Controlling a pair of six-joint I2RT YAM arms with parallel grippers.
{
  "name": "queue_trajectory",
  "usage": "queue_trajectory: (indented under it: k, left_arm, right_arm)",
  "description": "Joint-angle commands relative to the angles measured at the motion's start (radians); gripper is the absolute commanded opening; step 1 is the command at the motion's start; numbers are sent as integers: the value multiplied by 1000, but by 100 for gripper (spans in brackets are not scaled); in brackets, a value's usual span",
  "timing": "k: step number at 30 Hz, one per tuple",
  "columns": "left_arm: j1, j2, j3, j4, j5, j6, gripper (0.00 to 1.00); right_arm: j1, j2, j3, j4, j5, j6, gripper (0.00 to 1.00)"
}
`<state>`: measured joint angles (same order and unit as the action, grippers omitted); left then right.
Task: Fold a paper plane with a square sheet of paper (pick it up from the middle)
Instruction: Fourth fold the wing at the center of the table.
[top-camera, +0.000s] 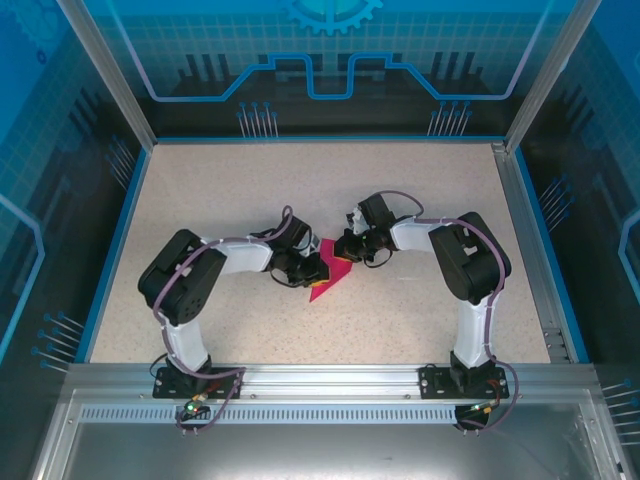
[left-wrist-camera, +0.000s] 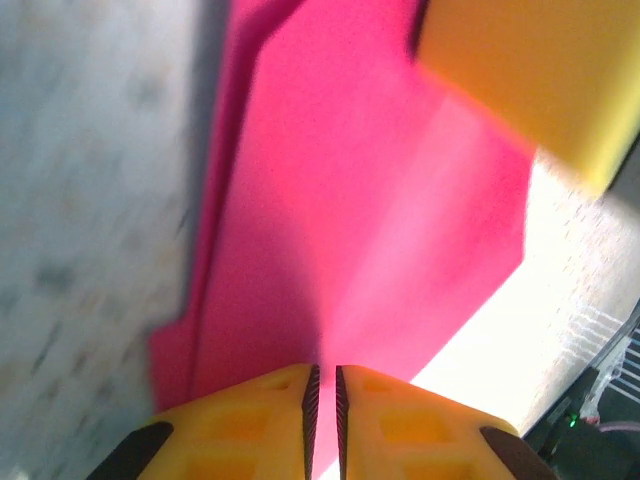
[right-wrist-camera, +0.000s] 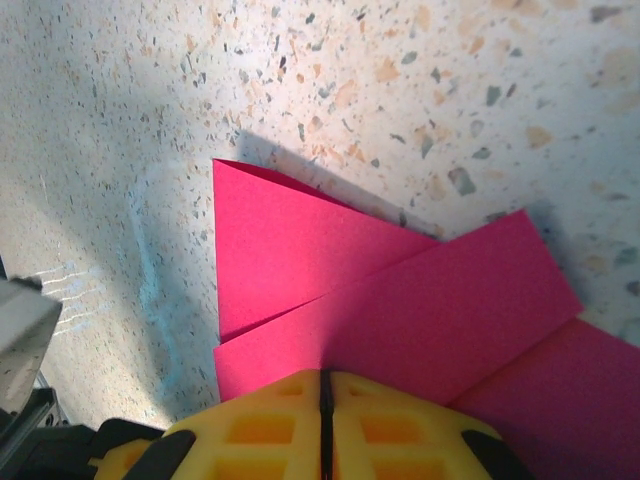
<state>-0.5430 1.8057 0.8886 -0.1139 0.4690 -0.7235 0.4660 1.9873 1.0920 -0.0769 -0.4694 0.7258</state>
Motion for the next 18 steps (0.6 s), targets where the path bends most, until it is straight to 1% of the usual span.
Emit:
queue_trajectory:
  k: [1, 5, 9, 14, 18]
  left_arm:
    - [1, -57, -103, -123, 29, 28, 18]
    - [-1, -136, -196, -140, 26, 26, 19]
    - [0, -189, -213, -154, 25, 30, 20]
    - [-1, -216, -121, -165, 12, 30, 21]
    - [0, -185, -18, -172, -46, 33, 22]
  right_arm:
    - [5, 61, -17, -74, 60, 0, 10]
    - [6, 54, -15, -80, 62, -2, 10]
    - [8, 38, -5, -86, 51, -5, 11]
    - [16, -17, 32, -127, 41, -25, 12]
    - [17, -104, 52, -187, 82, -53, 15]
